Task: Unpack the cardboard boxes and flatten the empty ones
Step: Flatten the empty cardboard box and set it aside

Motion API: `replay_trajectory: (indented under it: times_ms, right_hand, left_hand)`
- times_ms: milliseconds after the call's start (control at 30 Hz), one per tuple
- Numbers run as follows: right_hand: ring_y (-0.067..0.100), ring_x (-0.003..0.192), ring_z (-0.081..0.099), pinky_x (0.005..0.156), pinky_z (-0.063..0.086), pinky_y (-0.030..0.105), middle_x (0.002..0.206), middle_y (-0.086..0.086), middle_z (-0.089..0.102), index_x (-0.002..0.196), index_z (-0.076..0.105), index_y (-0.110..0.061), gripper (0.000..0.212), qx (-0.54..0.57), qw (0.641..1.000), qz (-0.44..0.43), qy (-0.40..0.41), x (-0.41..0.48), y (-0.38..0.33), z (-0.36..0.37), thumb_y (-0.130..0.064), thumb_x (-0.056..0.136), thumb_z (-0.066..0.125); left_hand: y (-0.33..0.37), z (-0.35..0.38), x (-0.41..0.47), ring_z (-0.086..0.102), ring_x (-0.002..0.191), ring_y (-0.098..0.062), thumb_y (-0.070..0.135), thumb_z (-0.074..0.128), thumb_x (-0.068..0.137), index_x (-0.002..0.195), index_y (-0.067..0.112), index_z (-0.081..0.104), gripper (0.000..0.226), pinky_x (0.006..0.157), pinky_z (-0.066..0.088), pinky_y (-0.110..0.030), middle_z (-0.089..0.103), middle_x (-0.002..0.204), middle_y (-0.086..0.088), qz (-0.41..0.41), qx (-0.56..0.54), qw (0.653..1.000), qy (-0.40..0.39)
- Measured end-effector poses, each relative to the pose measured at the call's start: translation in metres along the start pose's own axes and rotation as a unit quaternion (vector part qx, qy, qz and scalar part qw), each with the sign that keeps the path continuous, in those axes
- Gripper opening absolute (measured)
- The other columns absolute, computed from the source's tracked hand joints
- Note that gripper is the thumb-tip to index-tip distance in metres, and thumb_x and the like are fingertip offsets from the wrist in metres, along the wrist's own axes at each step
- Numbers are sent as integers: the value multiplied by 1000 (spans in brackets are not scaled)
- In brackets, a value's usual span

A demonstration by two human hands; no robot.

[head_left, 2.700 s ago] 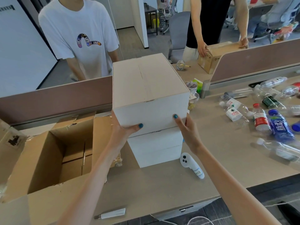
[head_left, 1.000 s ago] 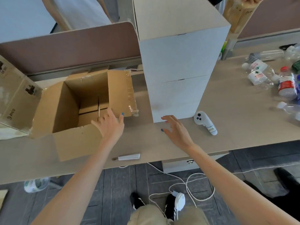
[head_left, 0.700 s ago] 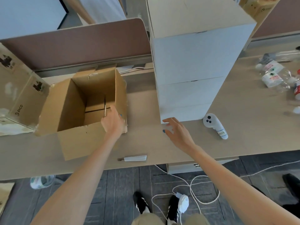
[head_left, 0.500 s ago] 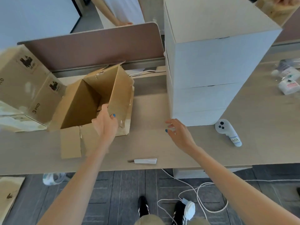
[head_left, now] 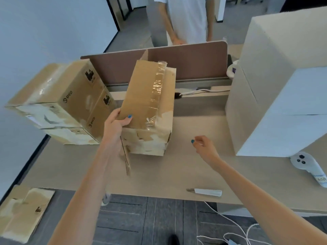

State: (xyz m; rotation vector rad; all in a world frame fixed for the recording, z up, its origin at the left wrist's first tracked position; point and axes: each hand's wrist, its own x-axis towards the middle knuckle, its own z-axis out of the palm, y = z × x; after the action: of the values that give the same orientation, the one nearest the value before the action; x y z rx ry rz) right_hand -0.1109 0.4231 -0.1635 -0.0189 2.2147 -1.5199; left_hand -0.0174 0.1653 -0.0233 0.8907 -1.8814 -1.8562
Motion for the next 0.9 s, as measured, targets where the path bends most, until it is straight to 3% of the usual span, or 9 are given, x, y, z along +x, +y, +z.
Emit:
replay_trajectory:
  times_ms: [100,200,267,333,400,567,733,833,900]
  right_hand:
    - [27,120,50,105,41,43,133,9,49,139,38,-8,55,58,995,74,-22,6,-14,24,-36,95,57]
    - [32,122,49,106,36,44,135,15,49,134,44,-6,50,125,985,107,-50,8,-25,46,-39,97,50]
    - [25,116,51,99,40,37,126,5,54,124,50,-16,37,185,977,95,-56,7,-34,56,-42,97,46]
    - [17,104,55,84,45,28,112,0,59,113,53,-19,37,259,963,66,-23,5,-44,61,-45,87,58]
    - [11,90,57,75,47,25,96,-3,59,97,51,-18,41,296,954,35,7,2,-54,63,-47,70,65]
    - [9,83,58,83,50,28,89,-6,62,89,59,-22,11,251,967,-17,48,2,-72,66,-31,95,57]
    - [8,87,61,85,49,30,98,-6,67,107,64,-19,16,220,968,-86,87,1,-95,80,-27,94,58]
    - [8,94,62,82,50,27,107,-3,69,117,64,-20,29,172,971,-128,107,2,-104,92,-30,89,62]
    - [1,88,61,76,48,19,105,-5,68,120,63,-17,31,143,970,-148,128,3,-110,103,-27,90,65]
  left_hand:
    - [0,-33,19,72,87,-16,1,54,96,116,19,62,27,71,58,-32,72,100,1,-54,-93,993,-38]
    - [-8,-58,29,71,79,-12,9,48,100,124,16,56,25,67,56,-27,70,99,2,-85,-150,982,-78]
    - [-19,-69,34,72,77,-11,11,45,102,116,15,59,21,63,57,-26,73,96,3,-106,-194,972,-85]
    - [-30,-73,37,71,67,-3,10,41,104,112,14,58,19,55,54,-18,74,83,10,-120,-199,969,-78]
    - [-41,-74,38,68,60,3,11,38,105,126,11,51,25,52,53,-15,72,73,14,-128,-192,970,-79]
    - [-60,-88,54,74,82,-19,15,42,104,138,2,51,37,66,61,-31,74,98,-7,-161,-240,952,-102]
    - [-80,-100,72,72,94,-24,21,38,106,125,7,59,32,72,60,-36,75,106,-9,-190,-225,949,-110]
    - [-91,-112,78,67,102,-25,19,40,106,118,13,62,26,87,53,-41,70,114,-8,-218,-220,946,-95]
    - [-96,-124,81,62,107,-25,13,46,103,130,19,55,29,100,47,-45,65,120,-8,-225,-221,945,-86]
